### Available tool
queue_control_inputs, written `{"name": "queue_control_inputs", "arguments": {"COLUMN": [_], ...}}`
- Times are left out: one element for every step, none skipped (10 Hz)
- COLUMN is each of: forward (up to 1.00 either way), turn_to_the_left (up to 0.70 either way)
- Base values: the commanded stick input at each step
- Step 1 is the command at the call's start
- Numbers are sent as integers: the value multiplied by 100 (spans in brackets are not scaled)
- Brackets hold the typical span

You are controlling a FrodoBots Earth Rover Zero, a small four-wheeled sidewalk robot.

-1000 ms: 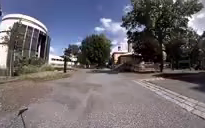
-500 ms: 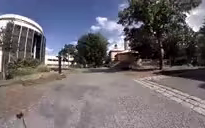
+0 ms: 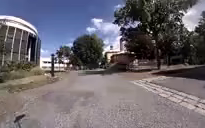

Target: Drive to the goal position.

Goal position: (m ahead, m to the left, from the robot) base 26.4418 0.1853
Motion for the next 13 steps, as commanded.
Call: {"name": "queue_control_inputs", "arguments": {"forward": [85,85,85,85,85,85,85,85,85,85,85,85,85], "turn_to_the_left": [0,0,0,0,0,0,0,0,0,0,0,0,0]}}
